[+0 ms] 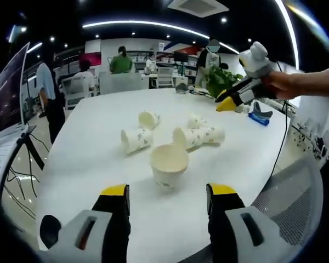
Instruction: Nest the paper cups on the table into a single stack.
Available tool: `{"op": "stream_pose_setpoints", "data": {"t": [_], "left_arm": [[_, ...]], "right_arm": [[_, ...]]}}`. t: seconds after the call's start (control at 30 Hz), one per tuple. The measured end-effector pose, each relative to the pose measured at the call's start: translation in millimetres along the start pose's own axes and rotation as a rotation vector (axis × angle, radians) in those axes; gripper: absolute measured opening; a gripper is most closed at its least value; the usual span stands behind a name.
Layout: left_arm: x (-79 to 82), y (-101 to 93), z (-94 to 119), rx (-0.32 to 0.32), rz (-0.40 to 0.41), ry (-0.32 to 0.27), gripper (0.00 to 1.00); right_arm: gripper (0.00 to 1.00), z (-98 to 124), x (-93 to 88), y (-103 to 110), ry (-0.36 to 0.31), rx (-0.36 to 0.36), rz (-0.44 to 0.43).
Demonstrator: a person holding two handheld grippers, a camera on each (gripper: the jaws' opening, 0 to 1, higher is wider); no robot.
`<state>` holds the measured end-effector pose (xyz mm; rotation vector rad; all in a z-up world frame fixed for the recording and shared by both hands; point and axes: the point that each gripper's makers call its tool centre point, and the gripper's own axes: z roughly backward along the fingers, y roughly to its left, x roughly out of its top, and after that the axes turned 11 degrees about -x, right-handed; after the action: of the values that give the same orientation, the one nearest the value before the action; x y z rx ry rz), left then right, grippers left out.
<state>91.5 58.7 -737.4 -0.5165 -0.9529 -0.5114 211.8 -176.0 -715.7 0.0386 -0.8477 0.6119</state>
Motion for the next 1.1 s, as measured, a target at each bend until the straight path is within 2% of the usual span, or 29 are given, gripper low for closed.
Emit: {"op": "stream_pose_setpoints", "data": {"t": [0.07, 0.17, 0.23, 0.37, 0.57, 0.67, 0.7, 0.8, 1.03, 1.1], "left_arm": [[-0.9, 0.0, -1, -0.002, -0.001, 0.003, 0.55], [-0.6, -1.4, -1, -0.006, -0.005, 0.007, 0.55], [-1.2, -1.3, -2, -0.008, -0.007, 0.011, 0.55], [-2.9, -1.9, -3, -0.010, -0.010, 0.018, 0.55], [-6.2, -4.7, -3, -0.018, -0.016, 0.036, 0.55], [-5.9, -8.1, -2, -0.019, -0.023, 0.044, 0.55], [-5.9, -8.1, -2, -0.018, -0.023, 0.045, 0.55], [-5.2, -9.6, -1, -0.015, -0.024, 0.054, 0.55], [-8.1, -9.5, -1, -0.011, -0.027, 0.073, 0.55], [-9.8, -9.1, -1, -0.010, -0.027, 0.077, 0.55]], "right_arm": [[0.37, -7, -12.8, -8, 0.015, -0.007, -0.034], [0.37, 0, -30.9, -13, 0.035, -0.022, -0.089], [0.37, -5, -44.1, -16, 0.051, -0.026, -0.128], [0.38, -10, -59.6, -15, 0.060, -0.033, -0.146], [0.38, -34, -82.4, -18, 0.064, -0.031, -0.236], [0.38, -33, -81.2, -16, 0.045, -0.023, -0.298], [0.39, -42, -84.0, -16, 0.043, -0.014, -0.312], [0.39, -47, -86.6, -8, 0.031, -0.001, -0.347], [0.40, -65, -90.3, 0, 0.014, 0.031, -0.354], [0.40, -66, -83.5, 4, 0.007, 0.048, -0.351]]}}
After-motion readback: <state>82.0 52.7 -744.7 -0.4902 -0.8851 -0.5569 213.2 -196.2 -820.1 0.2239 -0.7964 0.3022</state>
